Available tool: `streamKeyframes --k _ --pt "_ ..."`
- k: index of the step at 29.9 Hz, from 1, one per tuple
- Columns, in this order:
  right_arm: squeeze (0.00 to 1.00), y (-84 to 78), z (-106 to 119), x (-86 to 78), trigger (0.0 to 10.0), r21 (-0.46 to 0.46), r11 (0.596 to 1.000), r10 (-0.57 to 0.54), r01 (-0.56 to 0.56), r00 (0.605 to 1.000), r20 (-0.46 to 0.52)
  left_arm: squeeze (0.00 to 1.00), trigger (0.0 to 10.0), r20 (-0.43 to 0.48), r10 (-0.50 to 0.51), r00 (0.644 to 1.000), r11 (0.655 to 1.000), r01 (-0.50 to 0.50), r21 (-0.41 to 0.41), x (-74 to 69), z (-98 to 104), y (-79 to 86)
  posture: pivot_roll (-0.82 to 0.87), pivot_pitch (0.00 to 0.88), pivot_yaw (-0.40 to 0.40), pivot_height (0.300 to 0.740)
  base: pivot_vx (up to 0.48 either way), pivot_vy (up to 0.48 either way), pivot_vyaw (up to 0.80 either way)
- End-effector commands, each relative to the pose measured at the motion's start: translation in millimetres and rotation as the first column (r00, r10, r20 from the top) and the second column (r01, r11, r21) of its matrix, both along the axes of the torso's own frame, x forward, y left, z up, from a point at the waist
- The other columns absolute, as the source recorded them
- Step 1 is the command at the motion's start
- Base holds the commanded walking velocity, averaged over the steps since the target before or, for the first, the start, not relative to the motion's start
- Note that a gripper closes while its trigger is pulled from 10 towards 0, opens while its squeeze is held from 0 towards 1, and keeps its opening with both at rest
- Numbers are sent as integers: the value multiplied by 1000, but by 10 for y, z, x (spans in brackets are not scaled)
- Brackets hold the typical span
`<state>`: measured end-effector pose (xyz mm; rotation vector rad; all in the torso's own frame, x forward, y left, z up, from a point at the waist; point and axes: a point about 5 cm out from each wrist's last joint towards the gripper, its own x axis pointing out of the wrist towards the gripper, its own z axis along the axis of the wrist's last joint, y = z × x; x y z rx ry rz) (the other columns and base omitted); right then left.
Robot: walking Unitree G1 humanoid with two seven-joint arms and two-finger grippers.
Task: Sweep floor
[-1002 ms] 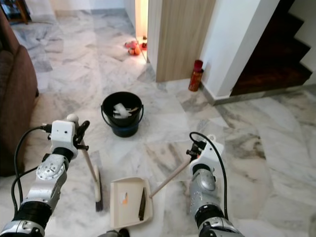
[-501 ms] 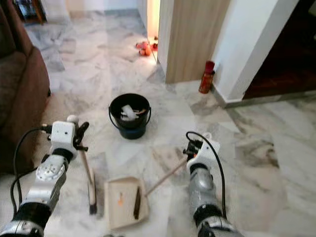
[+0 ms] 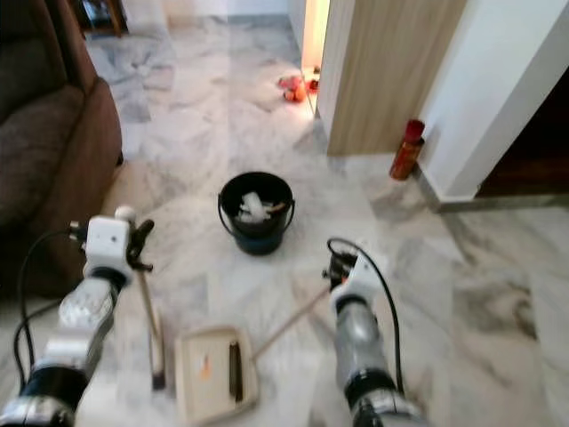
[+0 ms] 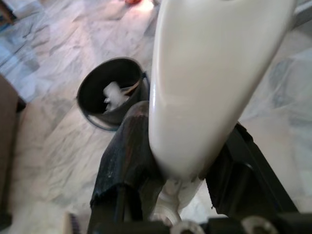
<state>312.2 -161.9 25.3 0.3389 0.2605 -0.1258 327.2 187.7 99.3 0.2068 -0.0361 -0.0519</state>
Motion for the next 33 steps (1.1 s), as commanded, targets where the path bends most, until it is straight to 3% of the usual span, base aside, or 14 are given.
streamKeyframes --k 1,33 --pt "0 -3 100 71 10000 -11 1000 0 0 999 40 0 10000 52 -4 999 1000 3 9 37 124 28 -43 63 -59 740 304 0 0" --pt "0 -3 105 83 10000 -10 1000 1 -1 999 33 0 10000 51 -1 999 1000 1 9 32 113 22 -44 54 -67 740 314 0 0"
